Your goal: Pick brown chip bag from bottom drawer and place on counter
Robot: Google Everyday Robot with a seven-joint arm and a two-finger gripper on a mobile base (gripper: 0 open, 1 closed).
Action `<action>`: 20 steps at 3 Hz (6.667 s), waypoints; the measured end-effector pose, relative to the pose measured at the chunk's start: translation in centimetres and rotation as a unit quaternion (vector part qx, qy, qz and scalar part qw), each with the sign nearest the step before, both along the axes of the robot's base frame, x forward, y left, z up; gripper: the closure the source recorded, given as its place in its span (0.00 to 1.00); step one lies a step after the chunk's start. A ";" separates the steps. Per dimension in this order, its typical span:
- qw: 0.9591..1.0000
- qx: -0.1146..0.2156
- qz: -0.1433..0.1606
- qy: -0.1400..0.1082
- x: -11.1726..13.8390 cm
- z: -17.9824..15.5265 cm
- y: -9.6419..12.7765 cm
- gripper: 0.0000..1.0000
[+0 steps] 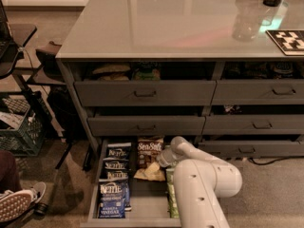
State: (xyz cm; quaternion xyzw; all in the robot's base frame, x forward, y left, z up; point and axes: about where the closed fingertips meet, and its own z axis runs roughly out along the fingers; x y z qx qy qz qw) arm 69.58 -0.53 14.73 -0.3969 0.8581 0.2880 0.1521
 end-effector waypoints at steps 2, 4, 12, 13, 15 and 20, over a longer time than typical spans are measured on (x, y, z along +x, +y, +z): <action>1.000 -0.001 -0.021 -0.013 2.1 -1.2 -1.3 0.03; 1.000 -0.001 -0.021 -0.013 2.1 -1.2 -1.3 0.49; 0.999 0.001 -0.027 -0.046 1.7 0.0 -0.6 0.00; 0.998 -0.001 -0.022 -0.066 0.9 1.4 0.6 0.00; 0.998 -0.011 -0.020 -0.063 0.7 0.6 1.2 0.00; 0.994 -0.100 -0.021 -0.039 0.6 -4.7 2.1 0.00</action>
Offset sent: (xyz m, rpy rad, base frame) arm 0.0131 -0.0109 -0.0121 -0.0023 -0.0125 -0.0331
